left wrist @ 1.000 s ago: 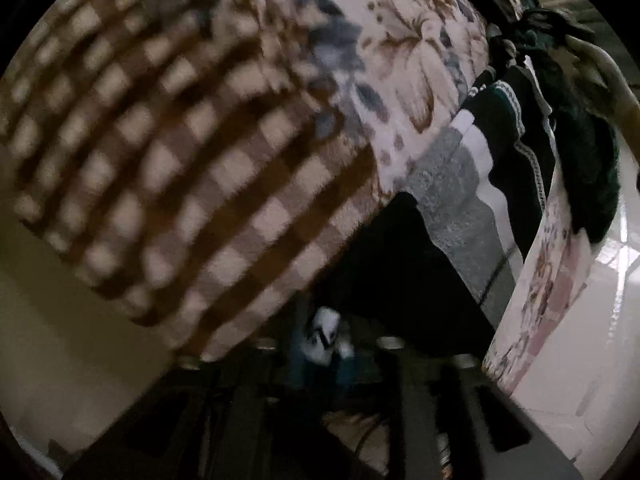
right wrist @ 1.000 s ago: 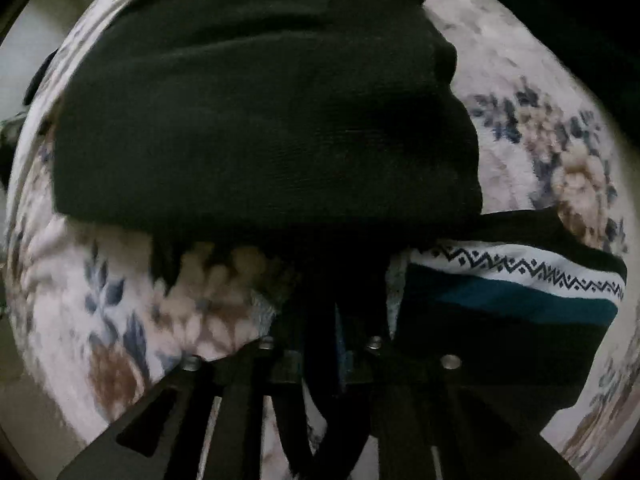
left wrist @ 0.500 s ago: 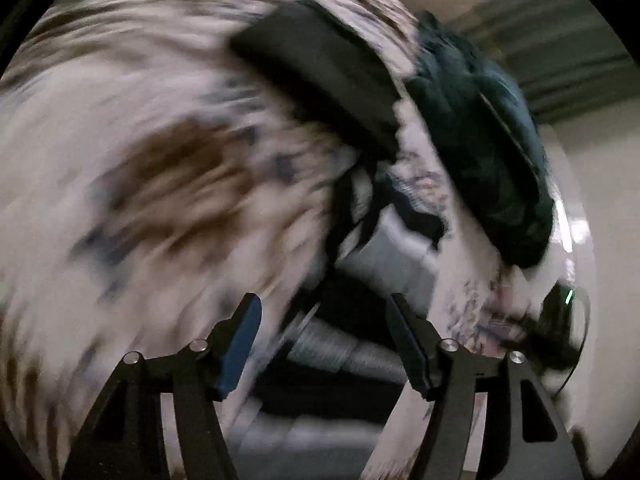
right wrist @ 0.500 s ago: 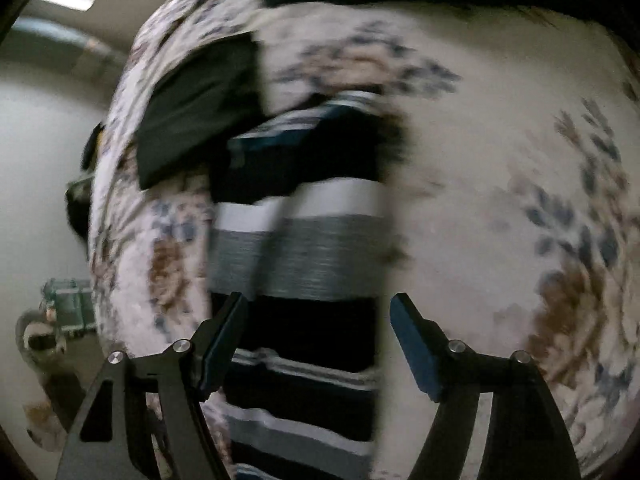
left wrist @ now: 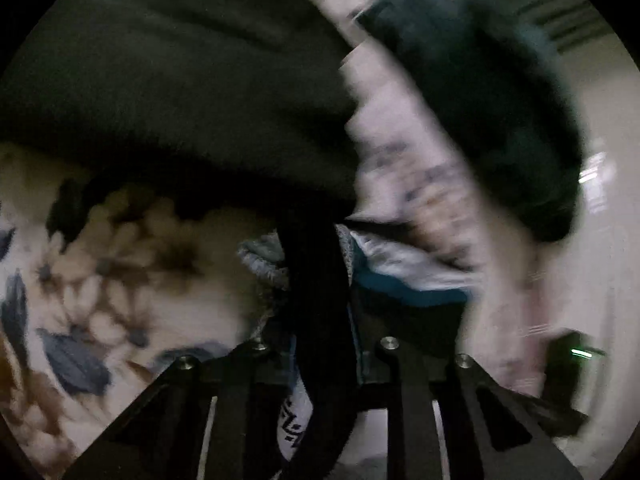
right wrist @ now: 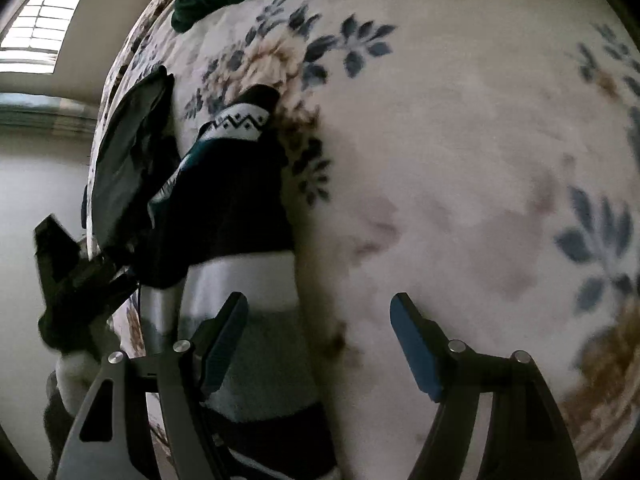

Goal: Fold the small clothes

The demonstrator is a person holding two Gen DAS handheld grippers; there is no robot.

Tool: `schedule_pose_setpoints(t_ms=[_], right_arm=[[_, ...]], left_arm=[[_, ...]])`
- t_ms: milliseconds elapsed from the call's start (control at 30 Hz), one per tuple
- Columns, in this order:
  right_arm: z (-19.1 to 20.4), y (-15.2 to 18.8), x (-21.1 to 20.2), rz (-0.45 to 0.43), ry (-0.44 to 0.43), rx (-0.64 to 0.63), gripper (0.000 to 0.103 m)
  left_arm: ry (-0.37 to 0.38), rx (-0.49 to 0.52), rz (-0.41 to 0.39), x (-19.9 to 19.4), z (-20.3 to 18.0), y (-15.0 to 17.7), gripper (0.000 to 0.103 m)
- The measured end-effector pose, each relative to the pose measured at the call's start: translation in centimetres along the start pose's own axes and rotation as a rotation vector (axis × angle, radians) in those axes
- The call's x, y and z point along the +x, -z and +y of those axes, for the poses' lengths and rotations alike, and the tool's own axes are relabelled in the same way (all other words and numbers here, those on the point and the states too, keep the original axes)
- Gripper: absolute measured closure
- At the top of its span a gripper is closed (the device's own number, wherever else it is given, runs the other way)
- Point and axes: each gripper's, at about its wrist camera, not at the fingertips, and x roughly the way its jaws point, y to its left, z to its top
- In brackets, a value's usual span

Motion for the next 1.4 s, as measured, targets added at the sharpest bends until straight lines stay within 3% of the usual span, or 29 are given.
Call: schedule_pose_setpoints(t_ms=[33, 67, 167, 200, 267, 300, 367, 400, 433, 500, 600, 700, 767, 800, 833, 900, 933, 967, 1100, 1167, 1233, 1267, 1367, 1400], right_arm=[[0.2, -0.5, 0.1, -0.004, -0.026, -0.001, 0.027], [0.4, -1.0, 0.3, -0.008, -0.051, 0.000, 0.027], [0.8, -2.7, 1.3, -0.007, -0.111, 0.021, 0.027], [0.9, -3.0, 1.6, -0.001, -0.127, 0.034, 0.031], [1.2, -3.3, 2.5, 0.027, -0.193, 0.058, 0.057], [1.5, -3.4, 2.9, 0.046, -0.200, 0.061, 0.076], [2.2, -3.3, 2.8, 0.020, -0.158, 0.024, 0.086], [2.5, -3.3, 2.5, -0.007, -0.095, 0.004, 0.091], [2.2, -3.4, 2.0, -0.030, -0.062, 0.017, 0.095], [0.3, -3.8, 1.5, -0.062, -0.027, 0.104, 0.100], [-0.3, -4.5, 1.9, -0.018, -0.034, 0.131, 0.099], [1.5, -5.2, 0.5, -0.039, -0.074, 0.061, 0.096], [2.7, -5.8, -0.3, -0.059, -0.134, 0.013, 0.082], [3.3, -6.2, -0.1, -0.060, -0.146, -0.007, 0.066], [4.0, -6.8, 0.4, -0.051, -0.149, -0.032, 0.061], [5.6, -8.9, 2.9, -0.032, -0.041, -0.083, 0.062], [5.7, -9.4, 3.5, -0.043, 0.018, -0.086, 0.070], [5.7, -10.6, 4.7, -0.047, 0.077, -0.083, 0.072], [5.1, -13.0, 5.0, -0.004, 0.060, -0.034, 0.074], [5.4, -12.3, 2.6, -0.036, 0.052, -0.048, 0.072], [4.3, -9.9, 0.3, -0.035, 0.021, -0.022, 0.057], [3.6, -8.7, -0.3, -0.023, -0.013, 0.006, 0.055], [1.3, -3.9, -0.1, 0.074, -0.098, 0.102, 0.055], [1.1, -2.7, 0.5, 0.098, -0.119, 0.123, 0.055]], left_arm=[[0.066, -0.035, -0.025, -1.0, 0.7, 0.0, 0.087], [0.074, -0.072, -0.026, -1.2, 1.5, -0.2, 0.087], [0.014, -0.209, 0.039, 0.5, 6.3, -0.5, 0.081], [0.039, -0.246, 0.043, 0.7, 7.0, -0.5, 0.077], [0.040, -0.238, 0.022, 0.3, 6.7, -0.6, 0.067], [0.031, -0.209, 0.007, 0.3, 6.1, -0.7, 0.067], [-0.046, -0.130, -0.006, 0.6, 4.7, -0.9, 0.067], [-0.080, -0.107, -0.016, 0.9, 4.4, -1.1, 0.073], [-0.116, -0.082, -0.021, 1.3, 4.0, -1.4, 0.078], [-0.124, -0.098, -0.003, 1.6, 4.4, -1.8, 0.078], [-0.117, -0.111, 0.014, 1.0, 4.6, -2.3, 0.075], [-0.106, -0.067, -0.009, -0.8, 3.4, -2.2, 0.066], [-0.118, -0.038, -0.006, -0.4, 3.0, -2.4, 0.065], [-0.134, -0.038, -0.002, 0.2, 3.0, -2.8, 0.065], [-0.148, -0.038, -0.001, 1.2, 3.2, -3.3, 0.065], [-0.201, -0.028, 0.002, 2.2, 3.7, -3.9, 0.062], [-0.213, -0.027, 0.010, 2.8, 4.0, -4.2, 0.062], [-0.208, -0.034, 0.019, 2.9, 4.3, -4.3, 0.062], [-0.184, -0.036, 0.033, 1.5, 3.5, -4.5, 0.064], [-0.138, -0.059, 0.014, -0.5, 3.0, -3.5, 0.063], [-0.084, -0.091, 0.005, -2.0, 2.8, -2.3, 0.053], [-0.077, -0.104, 0.007, -2.2, 2.7, -1.7, 0.050], [-0.097, -0.092, 0.064, -0.7, 2.6, -0.4, 0.049], [-0.129, -0.073, 0.073, 0.0, 2.5, -0.1, 0.055]])
